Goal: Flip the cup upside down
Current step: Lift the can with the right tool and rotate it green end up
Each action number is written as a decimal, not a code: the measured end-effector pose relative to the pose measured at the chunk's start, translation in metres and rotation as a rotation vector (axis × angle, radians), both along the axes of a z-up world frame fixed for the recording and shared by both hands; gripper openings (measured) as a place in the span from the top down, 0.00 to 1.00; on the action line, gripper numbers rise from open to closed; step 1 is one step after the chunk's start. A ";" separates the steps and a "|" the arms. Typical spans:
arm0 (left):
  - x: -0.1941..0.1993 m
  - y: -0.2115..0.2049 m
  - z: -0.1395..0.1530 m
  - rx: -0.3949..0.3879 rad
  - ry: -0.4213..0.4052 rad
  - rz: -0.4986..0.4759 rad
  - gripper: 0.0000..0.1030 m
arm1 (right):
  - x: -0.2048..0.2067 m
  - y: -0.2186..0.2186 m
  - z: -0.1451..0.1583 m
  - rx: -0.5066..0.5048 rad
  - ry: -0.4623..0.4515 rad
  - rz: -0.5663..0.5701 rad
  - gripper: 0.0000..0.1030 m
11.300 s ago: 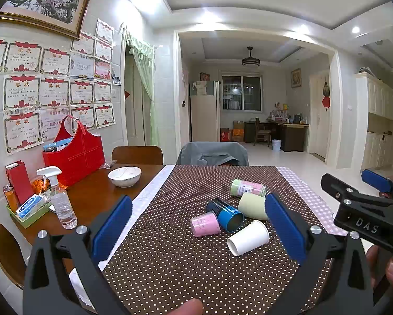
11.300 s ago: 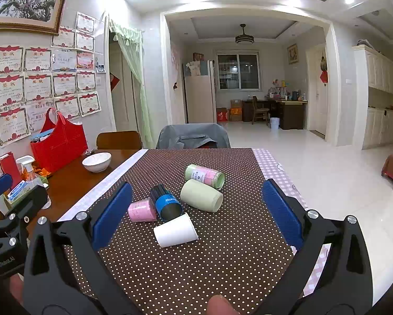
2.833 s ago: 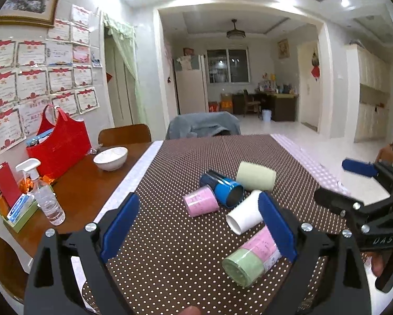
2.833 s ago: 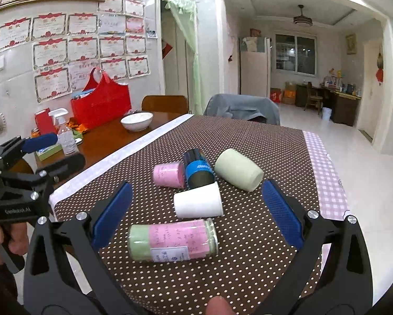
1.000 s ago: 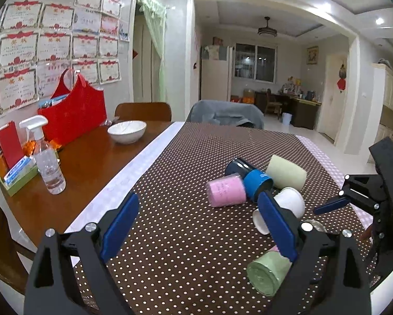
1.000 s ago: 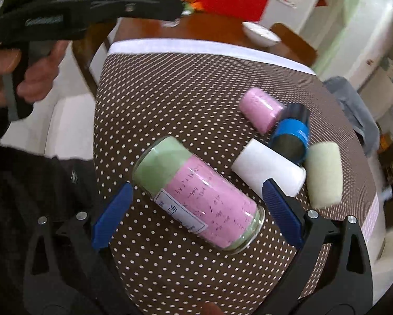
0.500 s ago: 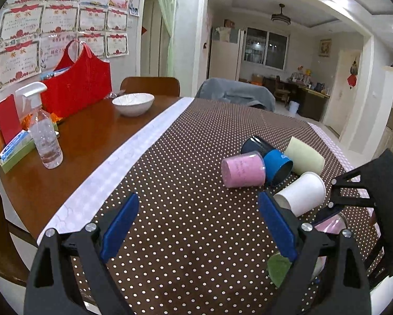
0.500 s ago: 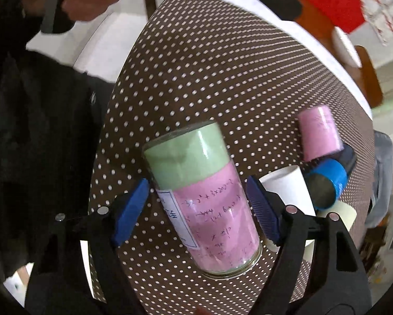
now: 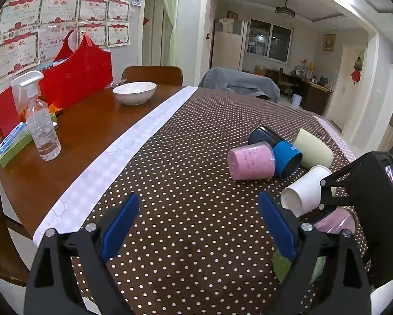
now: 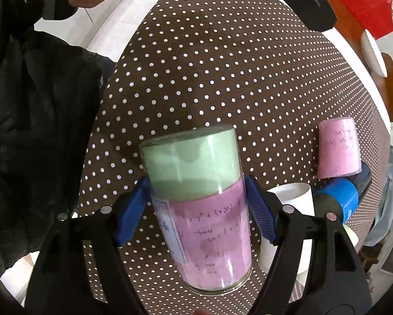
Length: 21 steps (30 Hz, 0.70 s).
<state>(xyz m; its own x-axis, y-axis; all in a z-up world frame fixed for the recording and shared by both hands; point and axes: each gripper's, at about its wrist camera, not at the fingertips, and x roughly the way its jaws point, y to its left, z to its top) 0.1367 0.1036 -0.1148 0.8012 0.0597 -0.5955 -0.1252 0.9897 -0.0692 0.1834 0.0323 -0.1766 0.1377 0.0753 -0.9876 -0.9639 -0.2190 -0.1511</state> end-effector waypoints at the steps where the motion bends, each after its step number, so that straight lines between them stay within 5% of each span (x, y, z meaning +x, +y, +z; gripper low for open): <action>1: 0.000 0.002 -0.001 -0.001 0.003 0.004 0.12 | 0.001 0.003 -0.001 -0.002 0.006 -0.002 0.30; 13: 0.001 0.008 -0.005 -0.022 0.007 0.014 0.12 | 0.006 -0.003 -0.007 -0.006 -0.001 -0.070 0.32; 21: 0.000 -0.003 0.000 -0.028 -0.012 -0.030 0.12 | 0.038 -0.049 0.039 0.289 0.094 -0.392 0.32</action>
<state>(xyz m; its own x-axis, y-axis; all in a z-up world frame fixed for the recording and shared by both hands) 0.1368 0.1005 -0.1147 0.8096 0.0190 -0.5867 -0.0945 0.9907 -0.0982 0.2212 -0.0163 -0.1377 0.1220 0.3083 -0.9434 -0.9778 0.2004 -0.0610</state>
